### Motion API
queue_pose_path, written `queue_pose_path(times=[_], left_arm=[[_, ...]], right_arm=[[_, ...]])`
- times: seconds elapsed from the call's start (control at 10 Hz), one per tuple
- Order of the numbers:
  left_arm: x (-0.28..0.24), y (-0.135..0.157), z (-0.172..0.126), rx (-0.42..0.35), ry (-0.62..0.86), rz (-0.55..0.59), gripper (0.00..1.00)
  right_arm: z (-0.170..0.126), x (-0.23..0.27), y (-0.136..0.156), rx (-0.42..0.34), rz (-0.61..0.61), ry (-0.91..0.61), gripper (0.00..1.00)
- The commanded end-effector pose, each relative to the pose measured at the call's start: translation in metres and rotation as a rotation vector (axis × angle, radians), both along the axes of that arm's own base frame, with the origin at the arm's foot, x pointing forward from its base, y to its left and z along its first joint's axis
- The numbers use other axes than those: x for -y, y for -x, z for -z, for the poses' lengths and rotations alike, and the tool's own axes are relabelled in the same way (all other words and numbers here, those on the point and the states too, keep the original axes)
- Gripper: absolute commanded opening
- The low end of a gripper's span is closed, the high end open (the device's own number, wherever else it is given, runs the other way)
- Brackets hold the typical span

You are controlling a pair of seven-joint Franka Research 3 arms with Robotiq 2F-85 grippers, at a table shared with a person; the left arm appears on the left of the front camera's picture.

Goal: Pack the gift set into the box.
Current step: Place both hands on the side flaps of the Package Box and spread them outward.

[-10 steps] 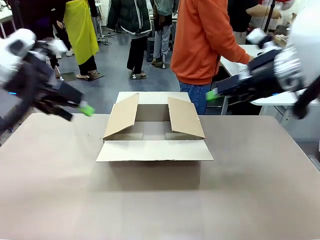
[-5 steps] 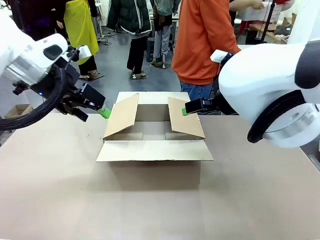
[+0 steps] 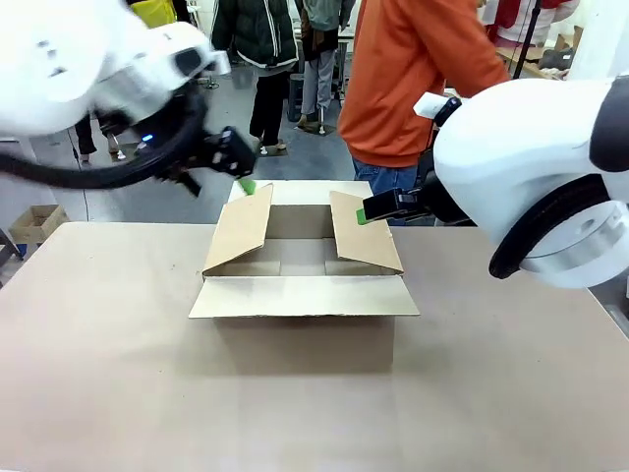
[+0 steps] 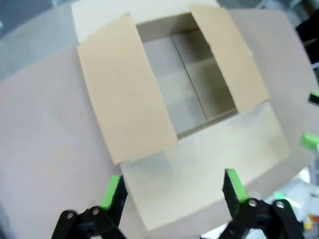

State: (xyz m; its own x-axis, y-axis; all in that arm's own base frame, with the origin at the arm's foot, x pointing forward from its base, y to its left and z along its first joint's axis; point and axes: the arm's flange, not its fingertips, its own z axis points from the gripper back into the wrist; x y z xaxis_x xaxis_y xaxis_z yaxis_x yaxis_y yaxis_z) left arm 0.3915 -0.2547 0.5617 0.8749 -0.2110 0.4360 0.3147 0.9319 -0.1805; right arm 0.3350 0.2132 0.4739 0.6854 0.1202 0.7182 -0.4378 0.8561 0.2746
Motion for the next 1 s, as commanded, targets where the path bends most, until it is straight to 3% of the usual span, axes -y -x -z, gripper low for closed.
queue_pose_path(times=[0.0, 0.3, 0.6, 0.7, 0.9], left_arm=[[0.046, -0.044, -0.015, -0.088, -0.123, -0.06, 1.0], [0.087, -0.081, 0.009, -0.165, -0.217, -0.178, 1.0], [0.098, -0.117, 0.065, -0.176, -0.291, -0.325, 1.0], [0.096, -0.12, 0.084, -0.21, -0.31, -0.333, 1.0], [0.083, -0.124, 0.106, -0.185, -0.341, -0.392, 1.0]], right_arm=[[-0.003, 0.002, 0.0, -0.005, -0.007, -0.005, 1.0], [-0.003, 0.002, 0.0, -0.005, -0.007, -0.005, 1.0], [-0.003, 0.002, 0.0, -0.005, -0.007, -0.005, 1.0], [-0.003, 0.002, 0.0, -0.005, -0.007, -0.005, 1.0], [-0.003, 0.002, 0.0, -0.005, -0.007, -0.005, 1.0]])
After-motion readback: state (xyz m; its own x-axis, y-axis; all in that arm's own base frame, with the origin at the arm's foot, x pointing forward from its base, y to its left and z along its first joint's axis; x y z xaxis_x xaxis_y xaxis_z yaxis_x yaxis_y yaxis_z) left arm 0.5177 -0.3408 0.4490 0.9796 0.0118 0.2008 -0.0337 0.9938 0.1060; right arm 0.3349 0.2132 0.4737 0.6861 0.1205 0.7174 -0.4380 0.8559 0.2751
